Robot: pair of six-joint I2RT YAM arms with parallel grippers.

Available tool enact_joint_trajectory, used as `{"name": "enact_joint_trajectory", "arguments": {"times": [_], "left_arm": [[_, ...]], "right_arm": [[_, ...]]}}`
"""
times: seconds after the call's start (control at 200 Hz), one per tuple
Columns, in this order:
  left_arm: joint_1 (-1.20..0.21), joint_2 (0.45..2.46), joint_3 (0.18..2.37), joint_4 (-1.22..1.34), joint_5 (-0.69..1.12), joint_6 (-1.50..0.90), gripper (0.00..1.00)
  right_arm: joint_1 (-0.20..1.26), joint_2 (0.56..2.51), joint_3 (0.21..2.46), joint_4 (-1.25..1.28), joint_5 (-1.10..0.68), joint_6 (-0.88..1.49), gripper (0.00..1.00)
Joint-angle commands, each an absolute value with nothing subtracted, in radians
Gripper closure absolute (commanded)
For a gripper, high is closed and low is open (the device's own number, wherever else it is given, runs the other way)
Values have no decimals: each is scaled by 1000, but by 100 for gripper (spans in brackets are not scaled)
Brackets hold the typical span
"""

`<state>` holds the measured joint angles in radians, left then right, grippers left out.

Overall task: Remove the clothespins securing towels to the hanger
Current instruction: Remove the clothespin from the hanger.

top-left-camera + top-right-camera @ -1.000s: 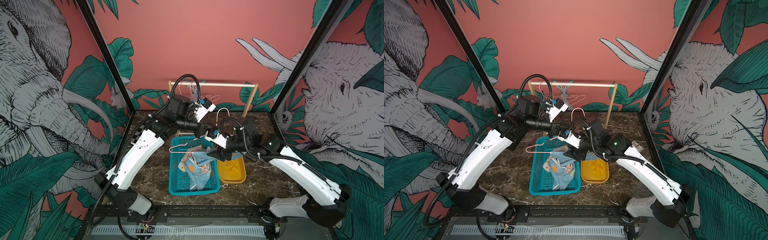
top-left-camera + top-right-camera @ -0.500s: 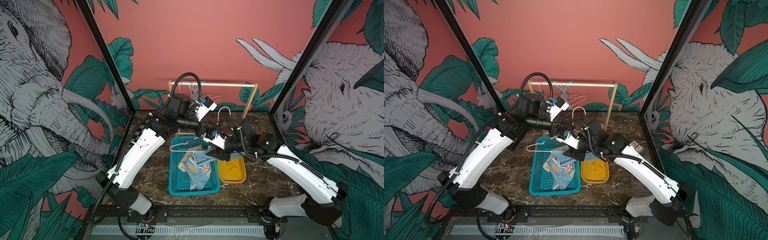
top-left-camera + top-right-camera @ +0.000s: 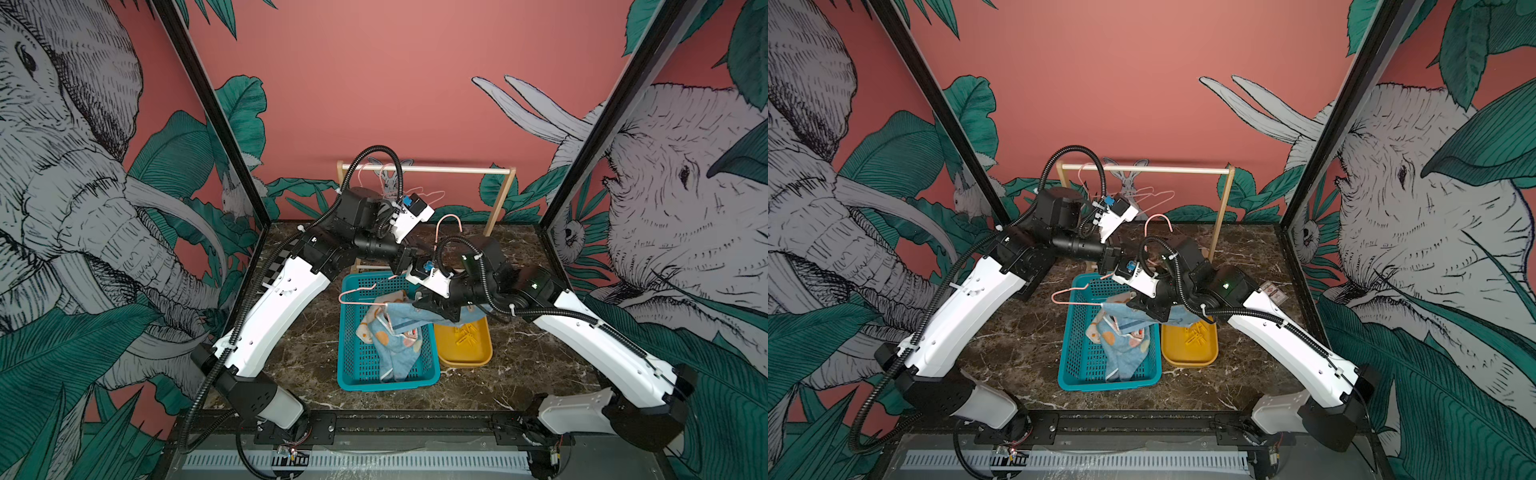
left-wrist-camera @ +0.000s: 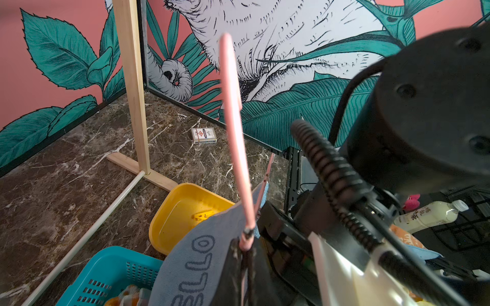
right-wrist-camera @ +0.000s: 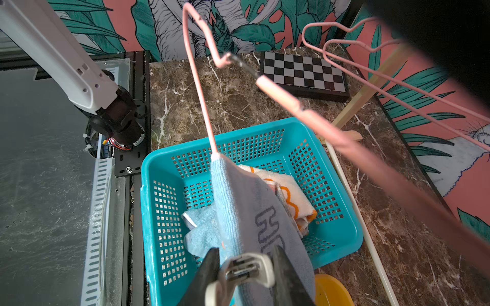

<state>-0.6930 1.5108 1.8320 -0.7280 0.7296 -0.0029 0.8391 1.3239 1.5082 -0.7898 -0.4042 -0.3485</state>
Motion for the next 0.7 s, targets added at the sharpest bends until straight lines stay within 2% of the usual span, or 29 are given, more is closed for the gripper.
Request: {"name": "enact_joint_trajectory", "arguments": {"times": [0.0,0.12,0.365,0.695], "left_arm": [[-695,1505,1849,-722,749,11,100],[-695,1506,1846,-723,745,11,100],[-695,1505,1833,-723,735,15,100],[-695,1508,1830,-748,680,44,100]], "right_arm": [[847,1314,1522,-769,-420,-356,73],[847,1304,1519,-761,-422,-350,79],[847,1285,1520,-752,-417,-342,99],[847,1244,1522,-731,-363,-324,100]]}}
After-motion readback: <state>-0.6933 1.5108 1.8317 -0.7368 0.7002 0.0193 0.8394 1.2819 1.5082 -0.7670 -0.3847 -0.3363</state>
